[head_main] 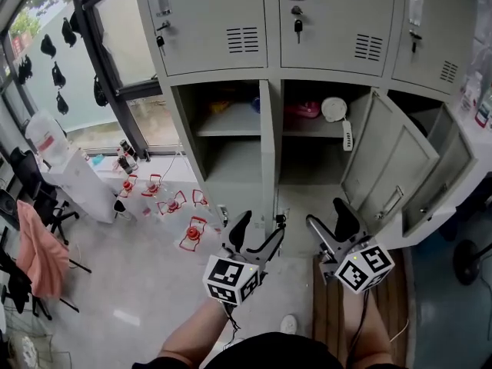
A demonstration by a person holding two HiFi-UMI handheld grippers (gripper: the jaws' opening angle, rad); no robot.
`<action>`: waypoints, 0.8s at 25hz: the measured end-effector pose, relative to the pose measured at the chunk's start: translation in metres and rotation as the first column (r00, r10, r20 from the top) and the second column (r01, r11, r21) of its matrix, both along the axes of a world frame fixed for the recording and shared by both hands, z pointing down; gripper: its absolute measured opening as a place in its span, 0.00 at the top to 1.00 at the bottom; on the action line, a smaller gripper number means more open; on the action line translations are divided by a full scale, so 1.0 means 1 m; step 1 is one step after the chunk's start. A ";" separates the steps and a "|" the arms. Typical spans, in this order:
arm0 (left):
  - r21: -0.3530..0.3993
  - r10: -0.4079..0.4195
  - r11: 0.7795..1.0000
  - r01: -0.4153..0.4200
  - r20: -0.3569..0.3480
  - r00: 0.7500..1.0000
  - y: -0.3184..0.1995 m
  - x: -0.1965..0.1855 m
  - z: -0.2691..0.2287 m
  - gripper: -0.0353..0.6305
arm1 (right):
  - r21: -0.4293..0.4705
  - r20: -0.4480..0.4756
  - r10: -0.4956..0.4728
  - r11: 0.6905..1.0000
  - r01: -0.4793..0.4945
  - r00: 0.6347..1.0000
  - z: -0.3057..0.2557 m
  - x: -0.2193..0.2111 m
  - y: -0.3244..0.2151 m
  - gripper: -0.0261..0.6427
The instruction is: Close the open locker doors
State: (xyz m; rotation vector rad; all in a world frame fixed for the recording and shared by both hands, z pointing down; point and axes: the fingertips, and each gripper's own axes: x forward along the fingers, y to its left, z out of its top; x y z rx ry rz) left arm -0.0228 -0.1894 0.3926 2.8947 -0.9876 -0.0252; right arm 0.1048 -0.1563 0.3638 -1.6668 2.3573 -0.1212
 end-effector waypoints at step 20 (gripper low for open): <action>0.014 -0.230 0.973 0.229 0.007 0.973 -0.039 0.017 -0.003 0.62 | -0.006 0.015 -0.172 0.985 0.172 0.985 0.007 0.038 -0.049 0.45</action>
